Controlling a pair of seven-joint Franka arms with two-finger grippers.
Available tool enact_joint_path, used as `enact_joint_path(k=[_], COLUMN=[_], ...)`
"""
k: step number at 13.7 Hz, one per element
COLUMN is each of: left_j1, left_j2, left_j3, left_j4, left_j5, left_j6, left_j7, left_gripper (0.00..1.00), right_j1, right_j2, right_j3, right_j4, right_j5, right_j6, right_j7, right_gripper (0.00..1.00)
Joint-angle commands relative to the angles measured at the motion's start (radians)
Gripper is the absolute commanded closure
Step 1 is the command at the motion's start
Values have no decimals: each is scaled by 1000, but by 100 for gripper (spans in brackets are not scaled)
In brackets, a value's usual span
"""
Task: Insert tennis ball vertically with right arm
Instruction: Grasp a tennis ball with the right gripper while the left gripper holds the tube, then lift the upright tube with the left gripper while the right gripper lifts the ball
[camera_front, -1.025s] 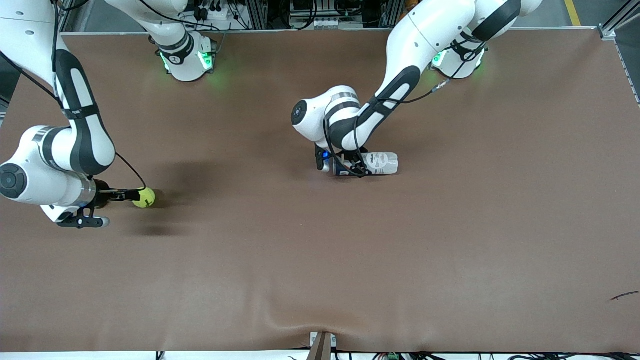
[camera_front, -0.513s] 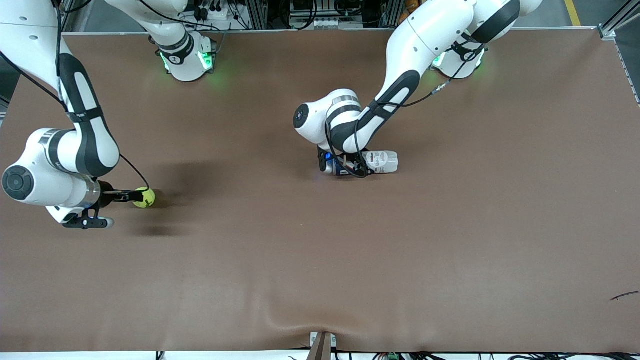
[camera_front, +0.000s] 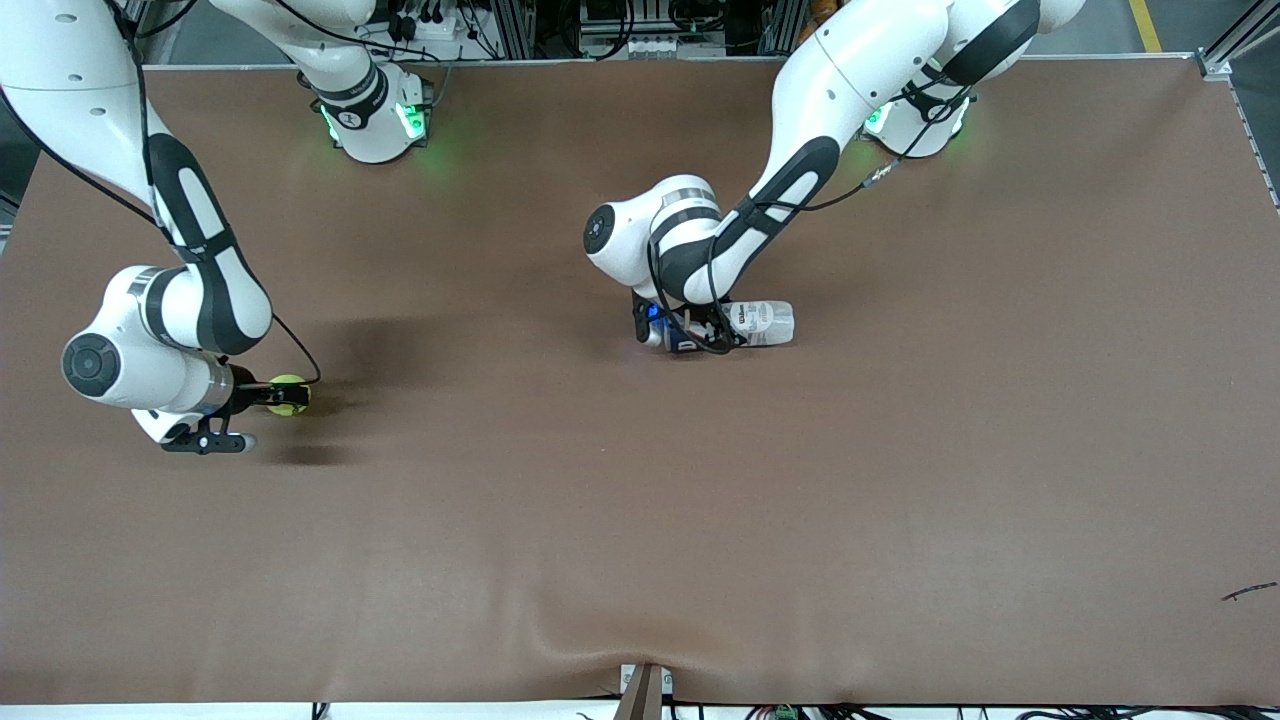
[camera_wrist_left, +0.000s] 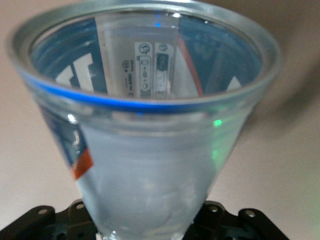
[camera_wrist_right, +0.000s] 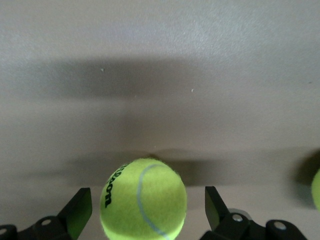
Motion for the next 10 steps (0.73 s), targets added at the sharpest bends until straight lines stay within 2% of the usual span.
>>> enact_joint_path(k=[1, 3, 5, 7, 9, 10], left_j1=[-33, -46, -51, -47, -37, -37], left_j2=[-26, -19, -19, -14, -10, -2], left_j3=[-26, -58, -58, -51, -40, -11], left_j4=[109, 198, 199, 199, 199, 197], left_j5=[-2, -8, -1, 1, -2, -8], left_j6=[14, 102, 323, 567, 737, 831], left_j7=[-10, -56, -186, -301, -366, -403], left_gripper=[40, 40, 39, 39, 39, 39], right_j1=[-12, -11, -14, -14, -11, -14], right_j2=[-1, -4, -7, -10, -15, -15], right_j3=[6, 7, 7, 9, 9, 9], right_j4=[-15, -5, 11, 60, 135, 180], right_j5=[-10, -10, -7, -4, 3, 3], right_j6=[16, 3, -23, -99, -211, -265], right_j7=[-15, -15, -12, -11, -3, -2], right_gripper=[19, 56, 81, 84, 84, 84])
